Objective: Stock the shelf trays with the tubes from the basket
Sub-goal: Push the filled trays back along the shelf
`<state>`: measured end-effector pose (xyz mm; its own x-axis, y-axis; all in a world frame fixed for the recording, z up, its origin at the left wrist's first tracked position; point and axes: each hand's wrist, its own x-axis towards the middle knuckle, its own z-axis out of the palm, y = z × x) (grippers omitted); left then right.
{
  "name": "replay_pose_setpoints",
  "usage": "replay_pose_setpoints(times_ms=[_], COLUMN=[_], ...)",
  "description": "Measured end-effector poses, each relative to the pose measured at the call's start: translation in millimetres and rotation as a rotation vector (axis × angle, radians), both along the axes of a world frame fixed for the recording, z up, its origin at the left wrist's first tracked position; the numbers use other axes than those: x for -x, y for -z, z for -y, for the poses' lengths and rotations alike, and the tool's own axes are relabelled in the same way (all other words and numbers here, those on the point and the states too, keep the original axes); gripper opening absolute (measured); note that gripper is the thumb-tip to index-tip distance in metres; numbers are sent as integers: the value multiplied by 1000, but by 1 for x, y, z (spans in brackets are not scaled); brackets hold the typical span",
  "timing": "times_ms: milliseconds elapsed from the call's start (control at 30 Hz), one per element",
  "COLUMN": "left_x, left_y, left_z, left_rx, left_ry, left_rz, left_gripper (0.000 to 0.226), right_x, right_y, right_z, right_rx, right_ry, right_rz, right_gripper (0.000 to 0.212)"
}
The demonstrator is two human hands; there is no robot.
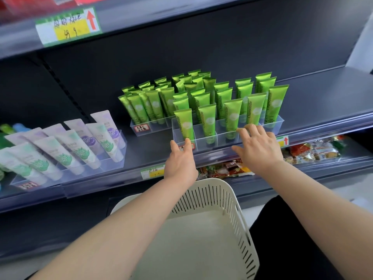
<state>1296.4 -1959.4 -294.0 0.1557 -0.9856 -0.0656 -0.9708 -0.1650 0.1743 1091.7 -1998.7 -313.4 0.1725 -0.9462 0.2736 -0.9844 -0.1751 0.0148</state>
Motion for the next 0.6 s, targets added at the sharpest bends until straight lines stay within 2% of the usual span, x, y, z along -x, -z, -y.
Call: replay_pose_setpoints(times_ms=[600], left_x=[57], left_y=[-4], left_z=[25], left_rx=[-9], left_ry=[58], left_rz=[-12], left_gripper=[91], right_x=[49], right_y=[-5], right_z=[12], right_rx=[-37], right_ry=[125], right_rz=[32], right_gripper=[48])
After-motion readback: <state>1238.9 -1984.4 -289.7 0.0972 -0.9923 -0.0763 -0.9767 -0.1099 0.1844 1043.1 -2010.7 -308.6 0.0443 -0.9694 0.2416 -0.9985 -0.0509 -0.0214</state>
